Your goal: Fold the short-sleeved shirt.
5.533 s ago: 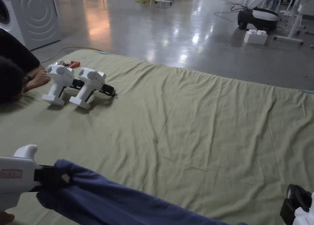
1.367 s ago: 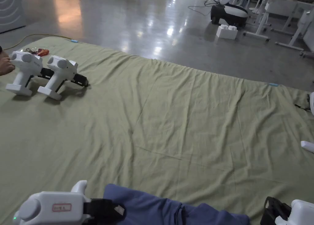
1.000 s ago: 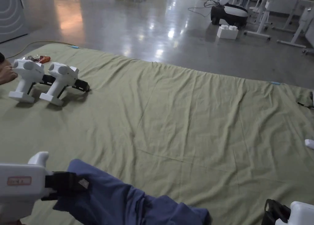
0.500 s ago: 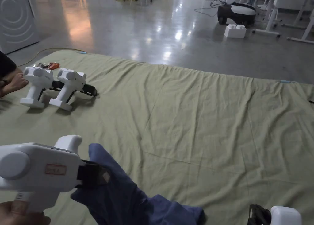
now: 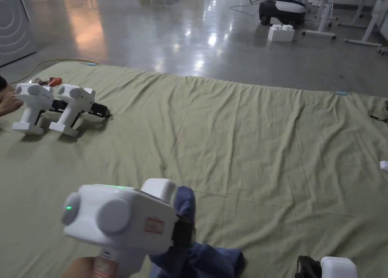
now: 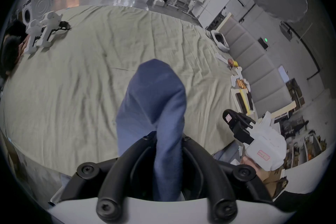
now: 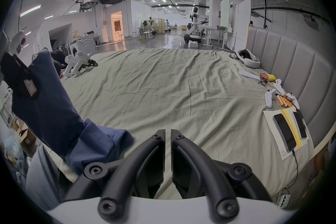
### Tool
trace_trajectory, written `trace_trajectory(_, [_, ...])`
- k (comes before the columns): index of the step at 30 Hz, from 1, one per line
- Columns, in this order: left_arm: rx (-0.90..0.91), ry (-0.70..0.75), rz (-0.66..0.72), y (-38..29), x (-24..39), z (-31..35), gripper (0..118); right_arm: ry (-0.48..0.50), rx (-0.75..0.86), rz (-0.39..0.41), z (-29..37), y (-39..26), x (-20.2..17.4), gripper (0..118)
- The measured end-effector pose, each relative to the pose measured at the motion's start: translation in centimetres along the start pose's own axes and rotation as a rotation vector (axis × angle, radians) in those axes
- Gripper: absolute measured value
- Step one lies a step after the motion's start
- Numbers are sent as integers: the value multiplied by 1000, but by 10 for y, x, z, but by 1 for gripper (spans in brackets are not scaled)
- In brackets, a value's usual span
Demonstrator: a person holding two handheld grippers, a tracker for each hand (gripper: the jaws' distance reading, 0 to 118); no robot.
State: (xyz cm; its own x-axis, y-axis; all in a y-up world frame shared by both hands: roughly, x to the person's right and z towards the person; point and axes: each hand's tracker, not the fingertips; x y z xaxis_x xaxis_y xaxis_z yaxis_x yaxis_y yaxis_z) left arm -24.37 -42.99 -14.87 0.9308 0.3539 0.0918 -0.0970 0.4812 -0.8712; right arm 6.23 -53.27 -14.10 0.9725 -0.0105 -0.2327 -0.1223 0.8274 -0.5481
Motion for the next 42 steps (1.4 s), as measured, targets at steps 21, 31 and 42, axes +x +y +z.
trace_trajectory(21, [-177, 9, -3, -32, 72, -137, 73, -63, -24, -49, 14, -8, 33, 8])
trace_trajectory(31, [12, -19, 156, -14, 17, -89, 72, -57, -25, -83, 12, -5, 36, 8])
trace_trajectory(42, [-75, -160, 69, -57, 50, -165, 25, -36, 4, -74, 13, 3, 24, 8])
